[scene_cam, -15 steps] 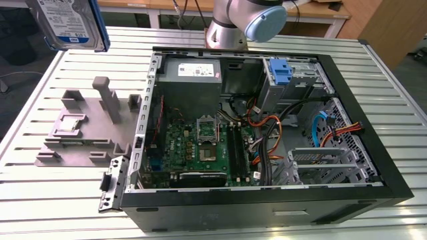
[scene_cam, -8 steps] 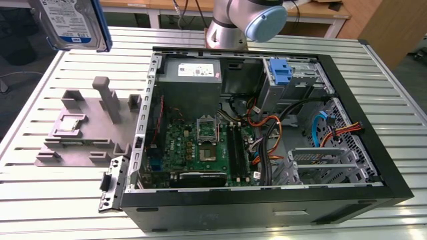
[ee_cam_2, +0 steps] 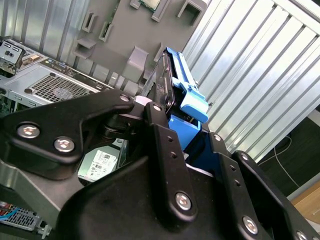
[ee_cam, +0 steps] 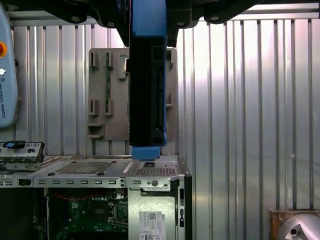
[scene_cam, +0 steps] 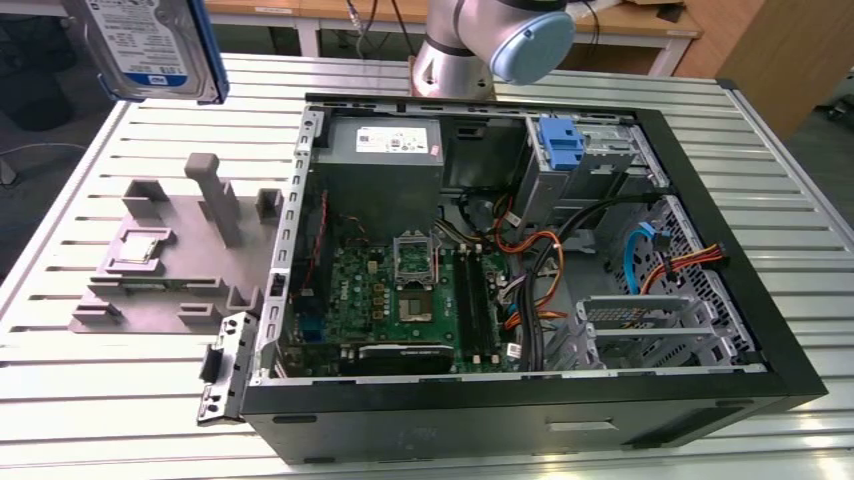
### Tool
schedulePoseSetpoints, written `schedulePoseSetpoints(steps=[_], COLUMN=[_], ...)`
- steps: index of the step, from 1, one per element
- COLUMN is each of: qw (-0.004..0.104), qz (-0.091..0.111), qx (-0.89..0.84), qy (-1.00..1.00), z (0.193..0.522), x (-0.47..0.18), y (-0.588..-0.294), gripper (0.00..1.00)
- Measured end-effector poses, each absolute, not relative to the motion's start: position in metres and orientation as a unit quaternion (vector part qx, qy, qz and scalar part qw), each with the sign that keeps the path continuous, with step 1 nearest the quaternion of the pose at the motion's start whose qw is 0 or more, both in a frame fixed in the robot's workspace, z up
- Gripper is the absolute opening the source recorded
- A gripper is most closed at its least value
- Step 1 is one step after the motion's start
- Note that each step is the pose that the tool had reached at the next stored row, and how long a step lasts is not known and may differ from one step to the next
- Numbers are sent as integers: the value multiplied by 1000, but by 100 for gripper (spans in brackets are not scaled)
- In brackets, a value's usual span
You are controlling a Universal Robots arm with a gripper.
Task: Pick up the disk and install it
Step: 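Pick up the disk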
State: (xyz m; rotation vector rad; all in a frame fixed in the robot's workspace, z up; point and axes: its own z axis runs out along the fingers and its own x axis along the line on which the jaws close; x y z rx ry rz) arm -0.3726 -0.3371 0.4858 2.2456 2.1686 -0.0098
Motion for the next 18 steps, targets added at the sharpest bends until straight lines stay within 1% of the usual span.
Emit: schedulePoseSetpoints(steps=[18], qw=[10], qz=[-3], qx=[719], qy=[695], z=[486], x=[-360], y=[-337], gripper=[36])
